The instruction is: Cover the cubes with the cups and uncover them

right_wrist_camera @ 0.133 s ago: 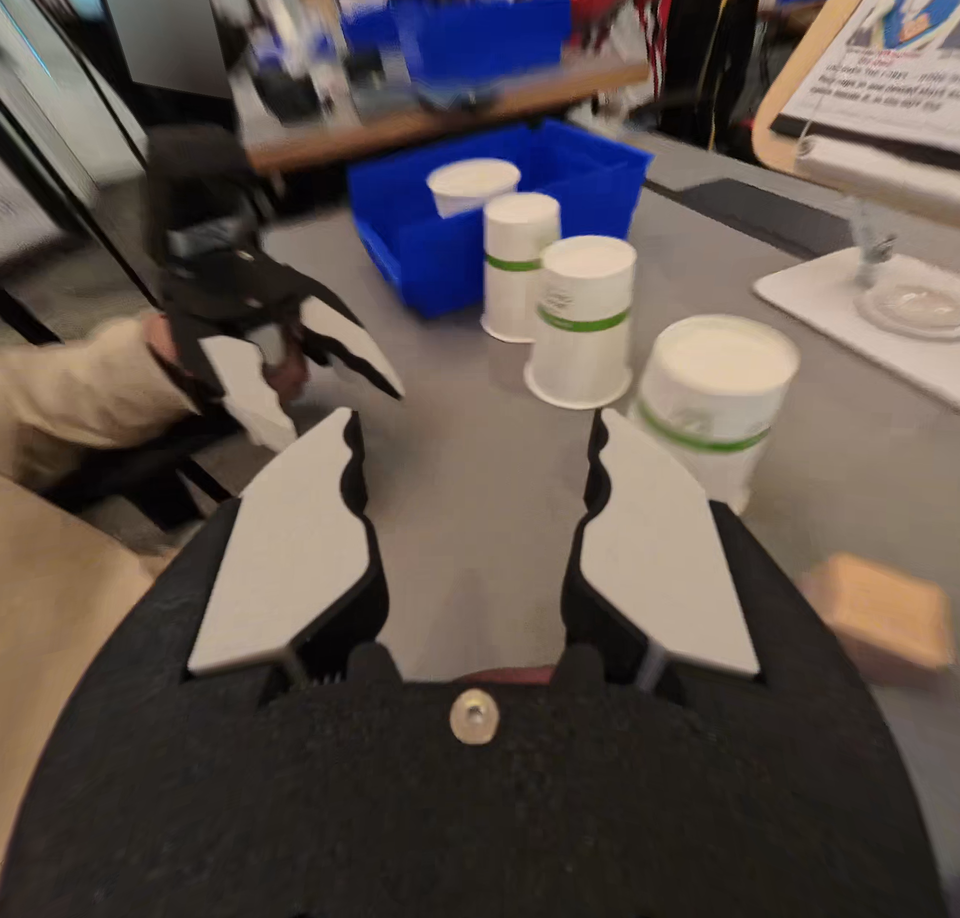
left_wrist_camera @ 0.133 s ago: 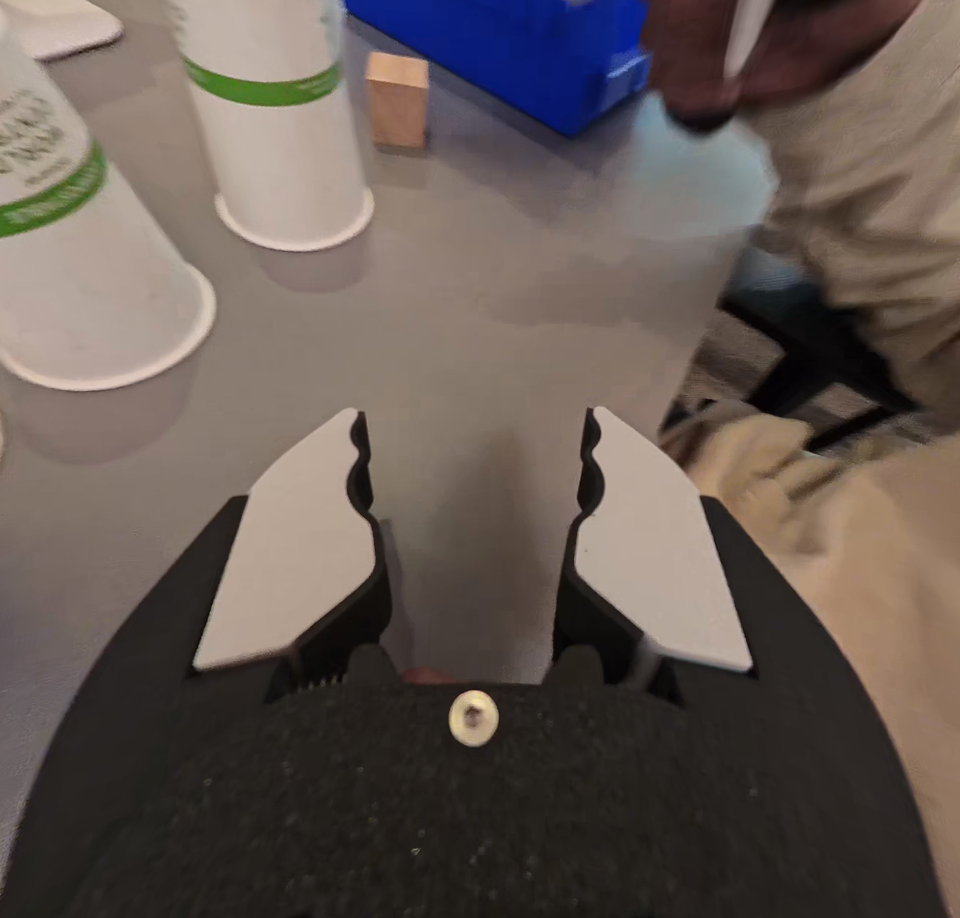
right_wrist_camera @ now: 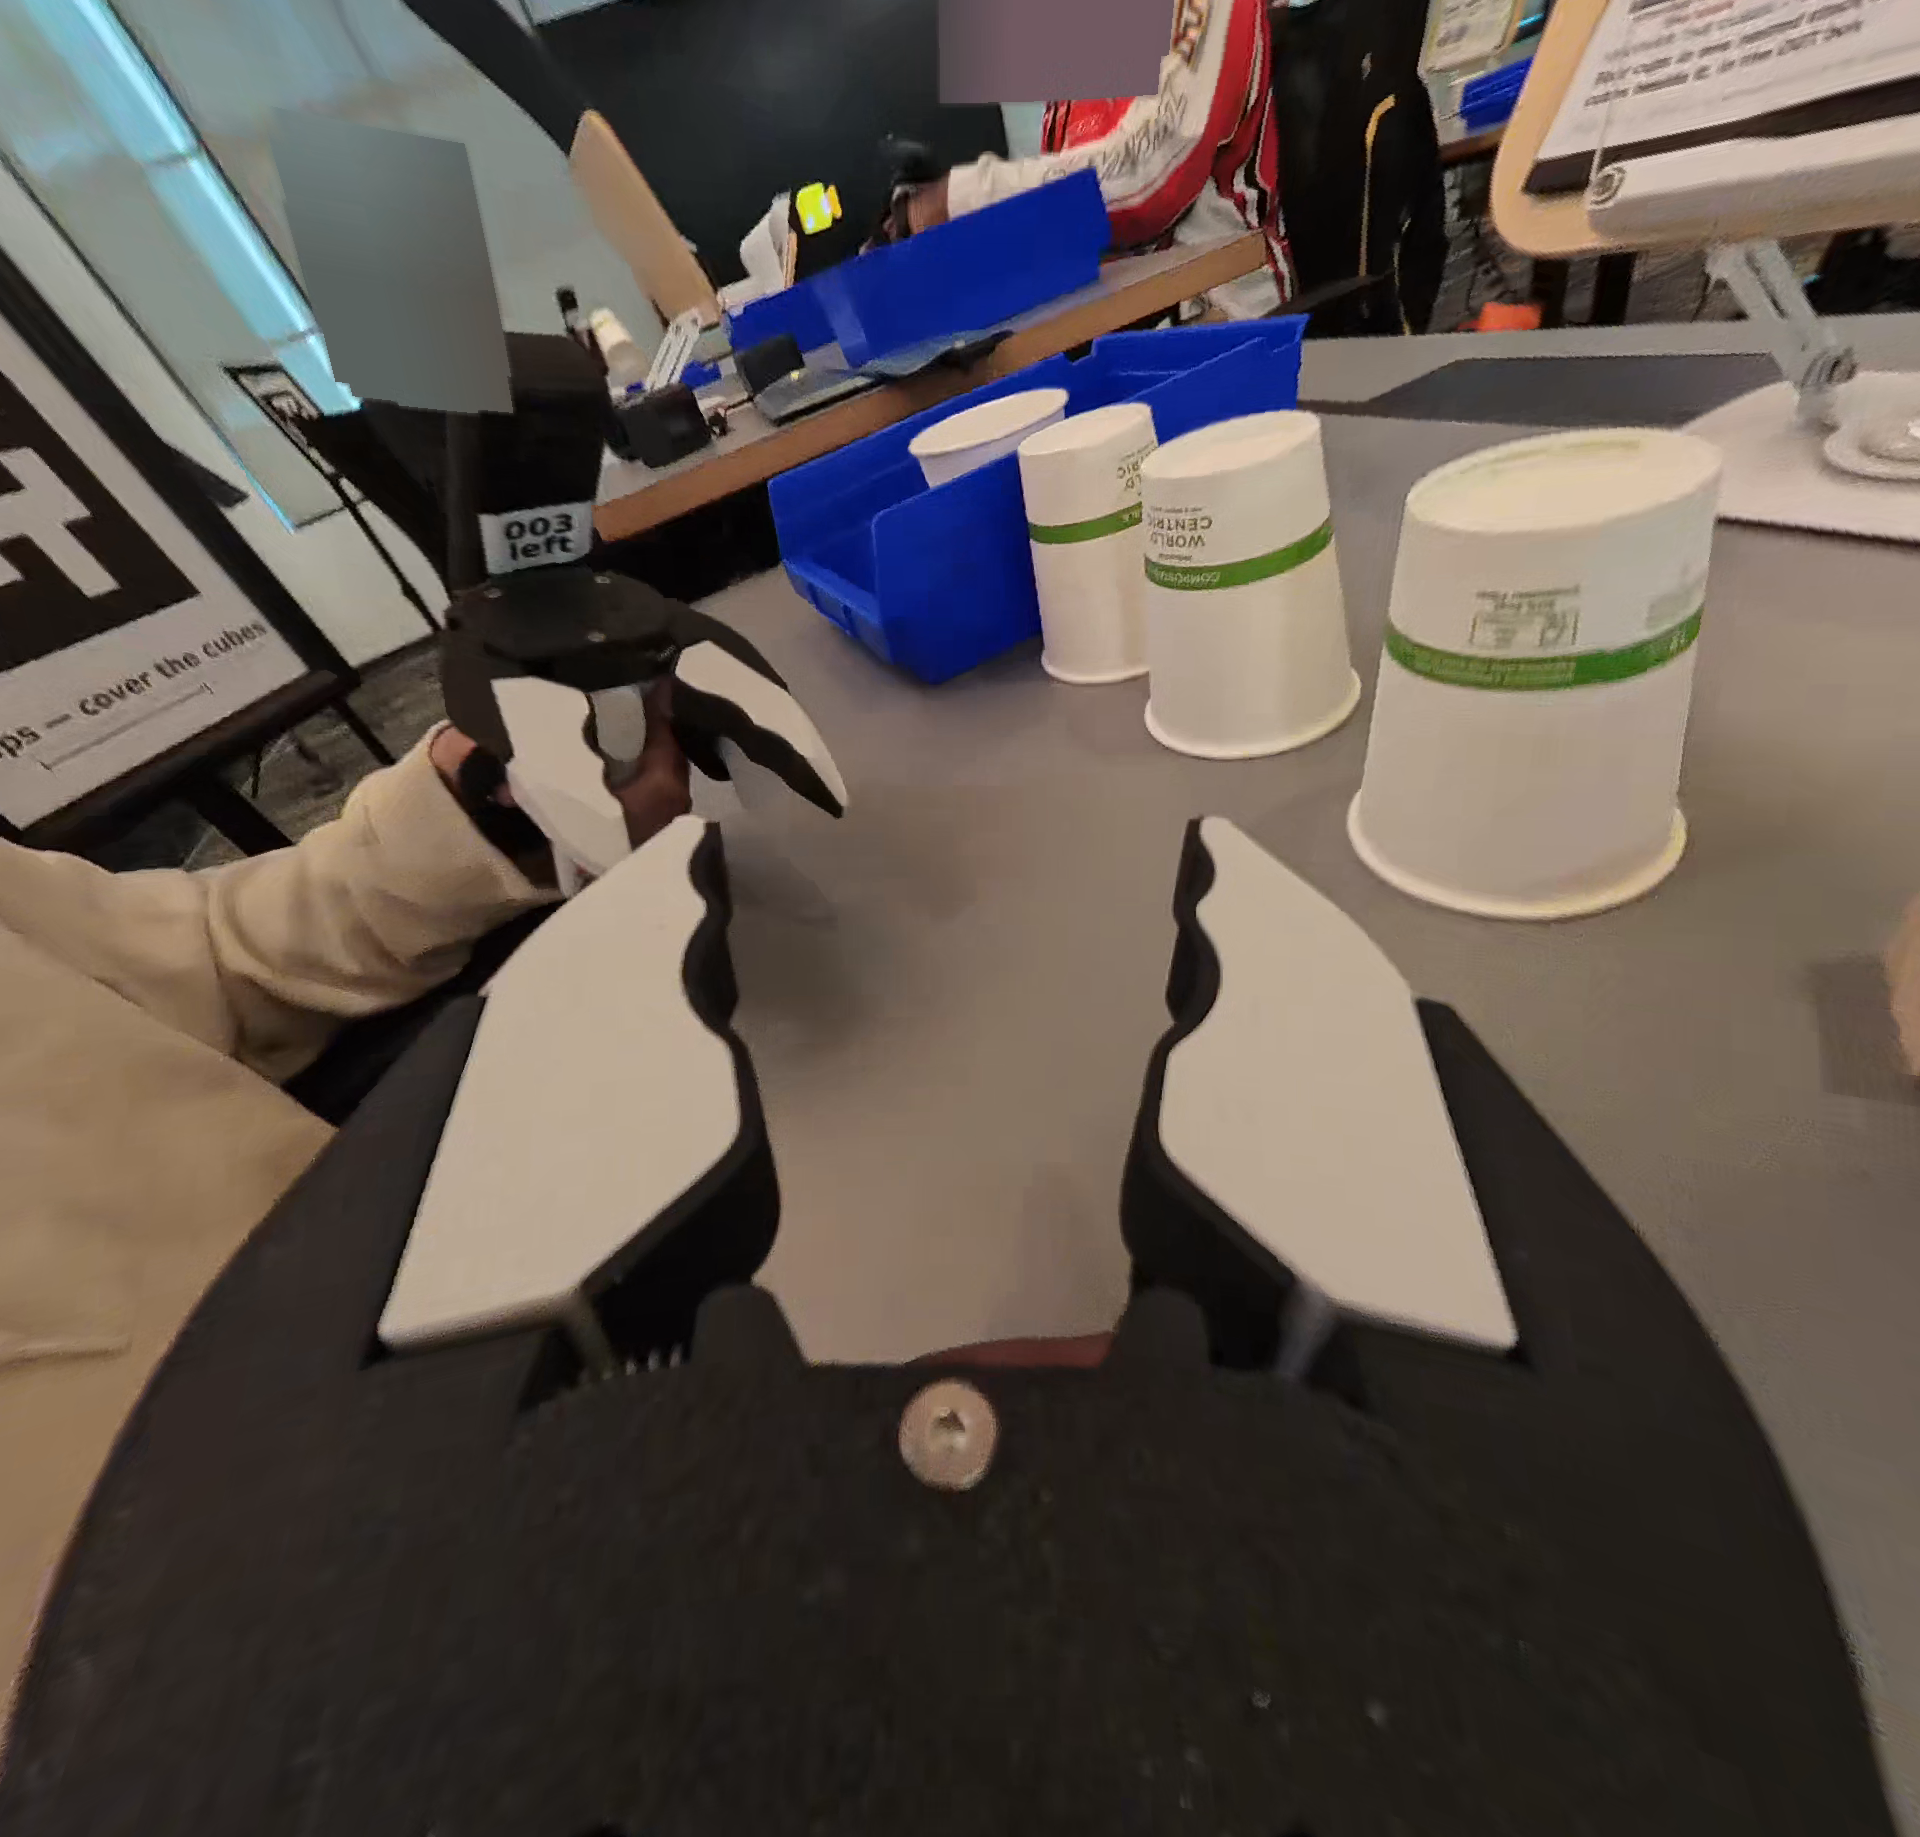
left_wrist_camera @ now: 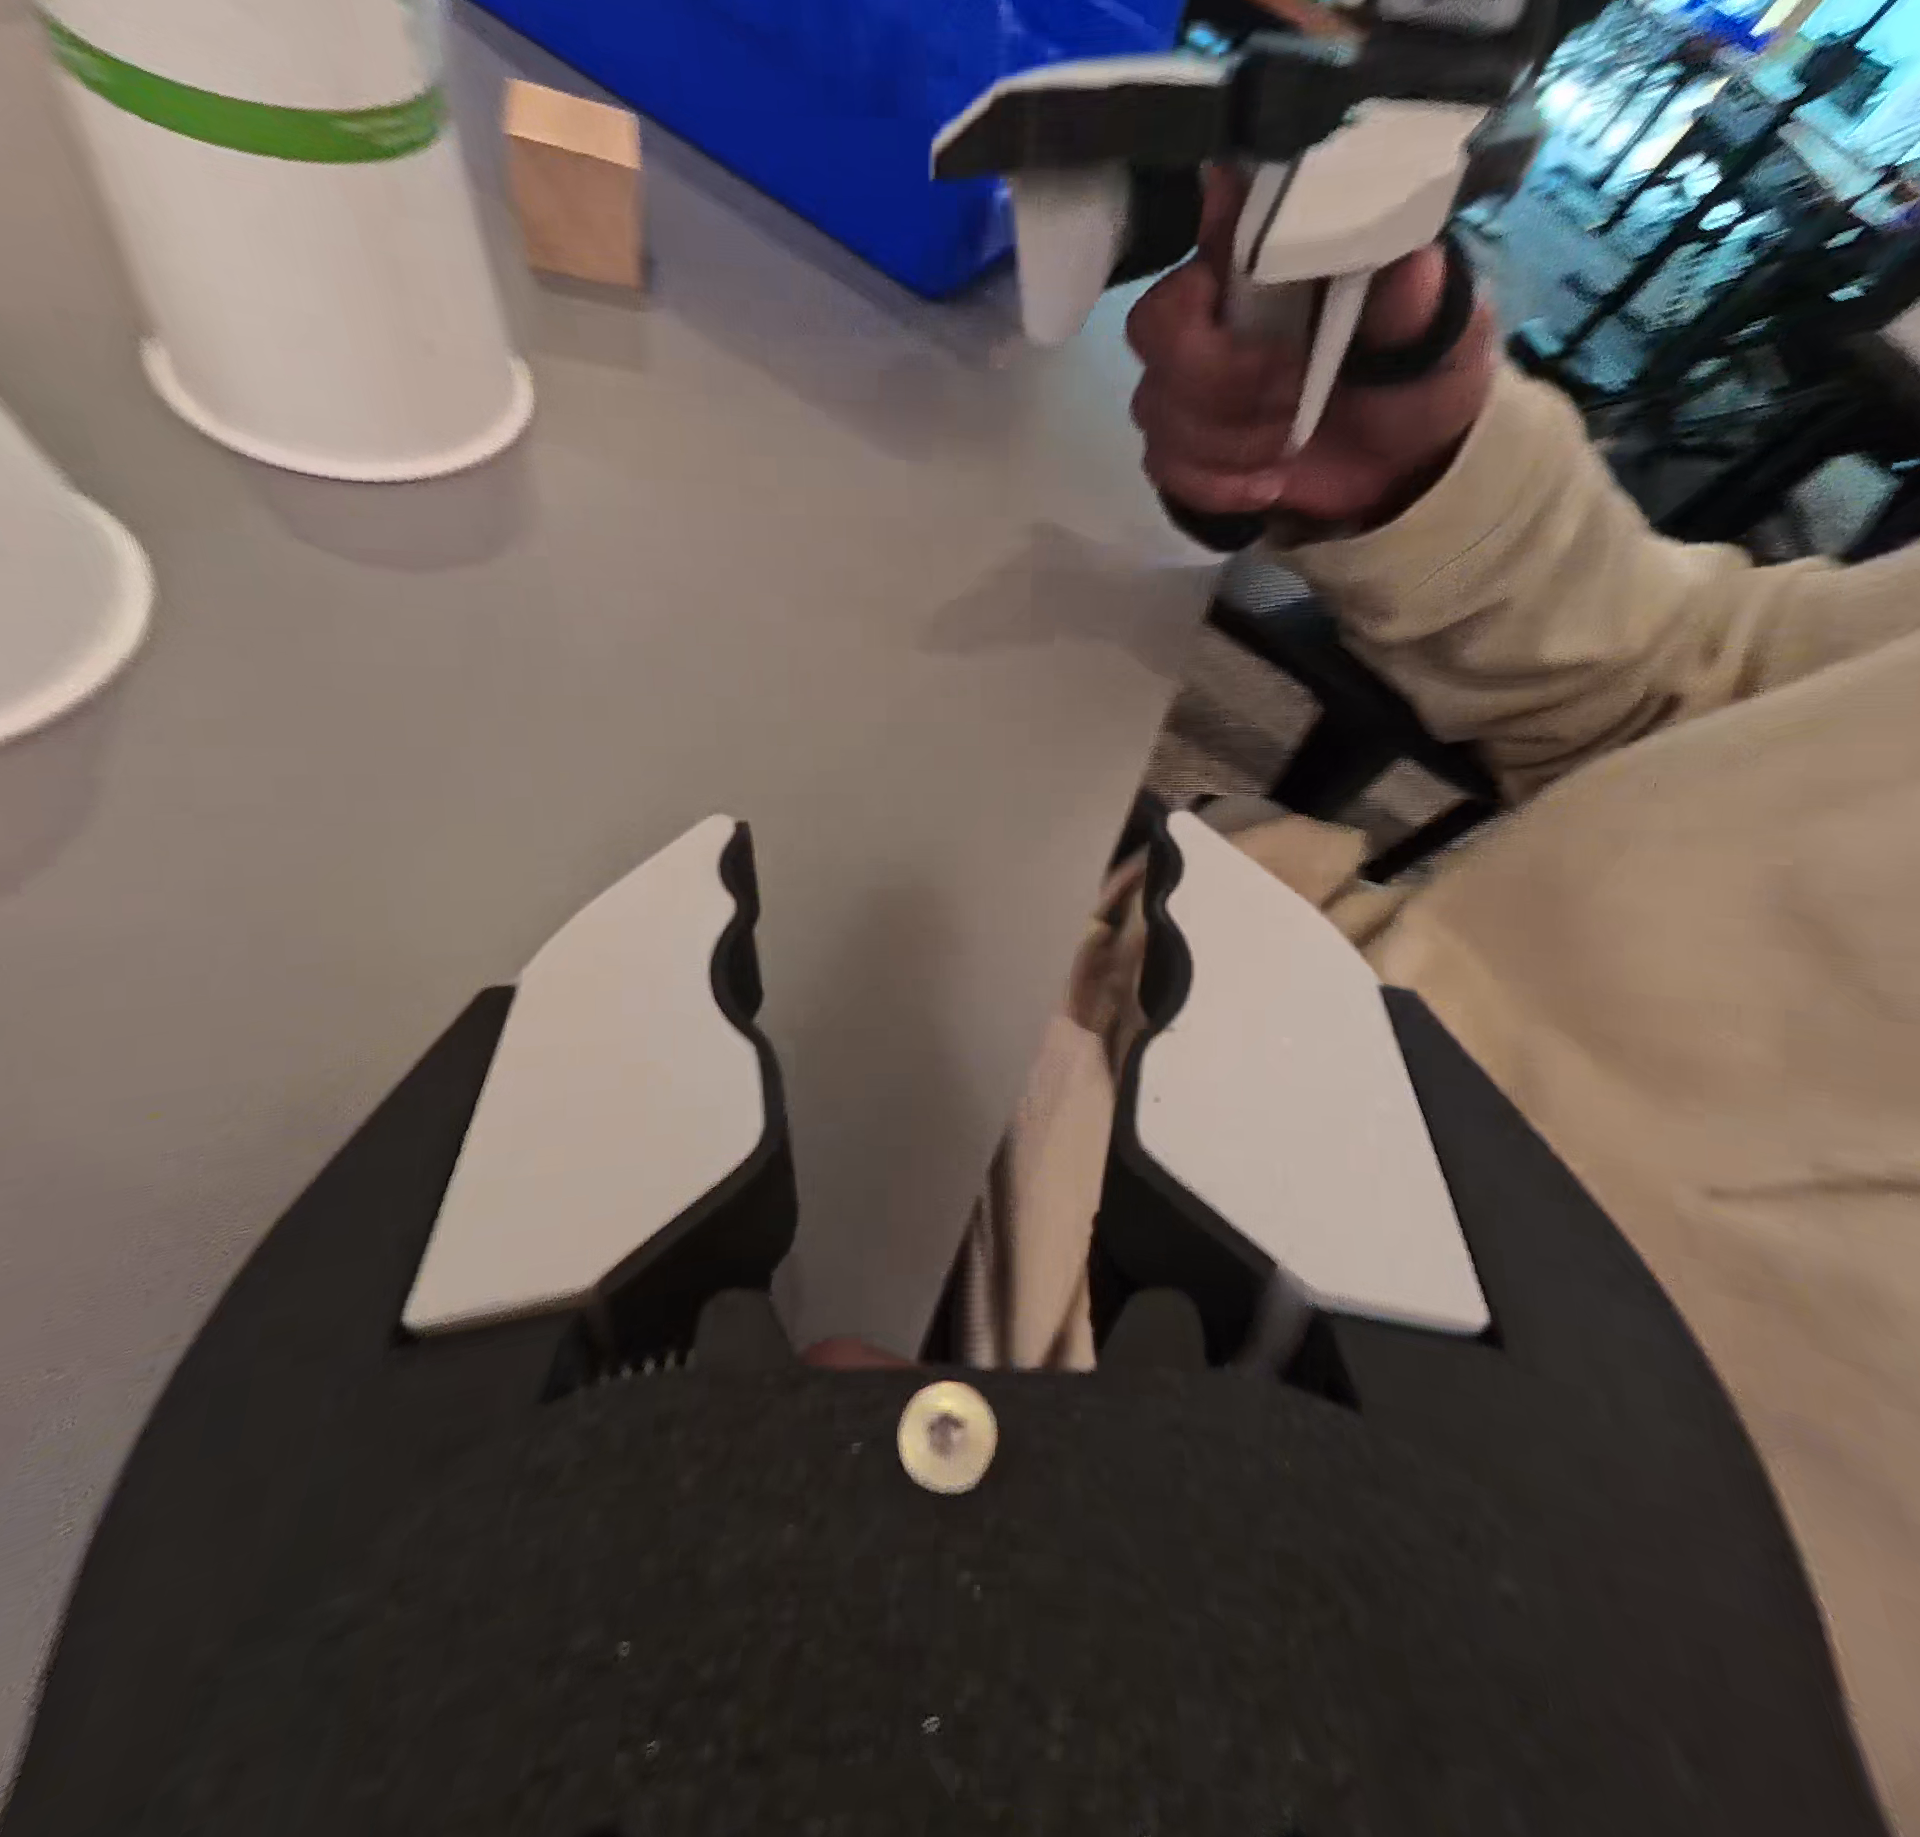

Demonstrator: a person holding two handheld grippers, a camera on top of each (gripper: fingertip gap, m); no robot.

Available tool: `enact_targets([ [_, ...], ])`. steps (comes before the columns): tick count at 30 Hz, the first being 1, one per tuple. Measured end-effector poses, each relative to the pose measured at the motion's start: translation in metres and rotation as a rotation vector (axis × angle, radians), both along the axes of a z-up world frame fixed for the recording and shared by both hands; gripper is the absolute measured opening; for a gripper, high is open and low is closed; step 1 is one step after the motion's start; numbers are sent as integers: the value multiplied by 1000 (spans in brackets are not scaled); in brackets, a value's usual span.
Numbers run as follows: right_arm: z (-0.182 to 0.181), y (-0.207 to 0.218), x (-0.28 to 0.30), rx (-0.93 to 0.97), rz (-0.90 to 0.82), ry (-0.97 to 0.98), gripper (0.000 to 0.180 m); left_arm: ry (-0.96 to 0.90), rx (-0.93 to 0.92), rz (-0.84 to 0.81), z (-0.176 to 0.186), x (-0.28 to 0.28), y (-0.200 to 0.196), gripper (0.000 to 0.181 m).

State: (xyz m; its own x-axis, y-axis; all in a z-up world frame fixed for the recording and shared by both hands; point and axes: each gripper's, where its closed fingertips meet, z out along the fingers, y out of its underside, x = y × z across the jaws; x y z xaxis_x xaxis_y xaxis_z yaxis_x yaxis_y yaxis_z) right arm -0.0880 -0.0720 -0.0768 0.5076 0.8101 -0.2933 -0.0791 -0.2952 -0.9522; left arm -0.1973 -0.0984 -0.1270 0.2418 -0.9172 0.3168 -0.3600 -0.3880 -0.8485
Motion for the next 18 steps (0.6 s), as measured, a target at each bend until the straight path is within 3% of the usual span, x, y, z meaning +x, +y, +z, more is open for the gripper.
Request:
enact_targets([
  [3, 3, -20, -2, 1, 41, 32, 80, -10, 4, -52, 10, -8, -6, 71],
  [5, -4, -23, -1, 11, 32, -10, 80, 35, 88, -28, 28, -28, 10, 71],
  [8, -13, -24, -1, 47, 29, -93, 76, 175, 266, 88, 71, -79, 63, 67],
  [11, -19, -27, -6, 28, 60, -104, 76, 485, 406, 274, 92, -151, 137, 67],
  [14, -23, -28, -7, 16, 71, -111, 76, 891, 405, 276, 70, -204, 185, 68],
  [18, -24, -27, -6, 15, 71, -124, 75, 1064, 301, 119, 24, -205, 207, 67],
])
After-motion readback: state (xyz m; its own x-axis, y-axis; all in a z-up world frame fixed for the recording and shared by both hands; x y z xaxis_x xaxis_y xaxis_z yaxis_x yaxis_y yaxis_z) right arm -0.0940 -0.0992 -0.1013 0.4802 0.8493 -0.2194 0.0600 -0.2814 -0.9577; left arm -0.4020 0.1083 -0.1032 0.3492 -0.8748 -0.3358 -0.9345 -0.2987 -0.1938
